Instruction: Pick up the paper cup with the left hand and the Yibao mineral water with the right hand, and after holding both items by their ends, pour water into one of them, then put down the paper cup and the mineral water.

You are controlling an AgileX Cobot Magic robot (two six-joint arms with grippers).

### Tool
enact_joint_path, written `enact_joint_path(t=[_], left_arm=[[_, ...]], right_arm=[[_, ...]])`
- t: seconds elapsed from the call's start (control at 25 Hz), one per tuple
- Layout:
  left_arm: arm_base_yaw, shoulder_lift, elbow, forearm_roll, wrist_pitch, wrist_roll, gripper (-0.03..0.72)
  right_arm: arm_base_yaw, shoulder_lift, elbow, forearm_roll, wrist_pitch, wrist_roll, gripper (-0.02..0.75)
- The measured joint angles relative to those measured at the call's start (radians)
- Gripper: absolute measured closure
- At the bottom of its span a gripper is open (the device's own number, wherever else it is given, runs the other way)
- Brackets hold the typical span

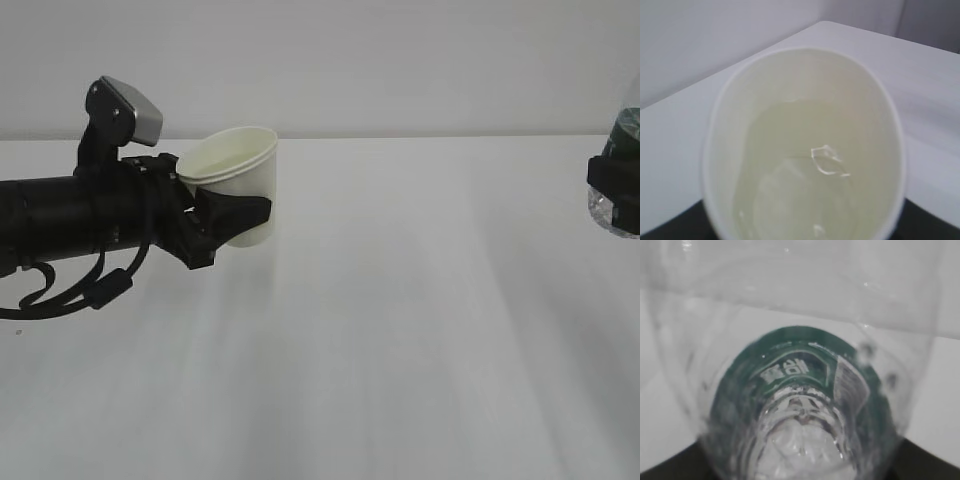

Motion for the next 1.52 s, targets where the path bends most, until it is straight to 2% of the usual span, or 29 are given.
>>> enact_joint_path(t=[0.84,1.52], left_arm=[[0.1,0.0,0.0,-0.002,0.01,0.0,0.288],[0.211,0.0,0.0,-0.01,0.017,0.0,0.288]], right_arm=[[-0.002,0.0,0.0,0.0,-0.002,0.0,0.348],[-0.002,0.0,0.0,-0.004,-0.002,0.0,0.348]])
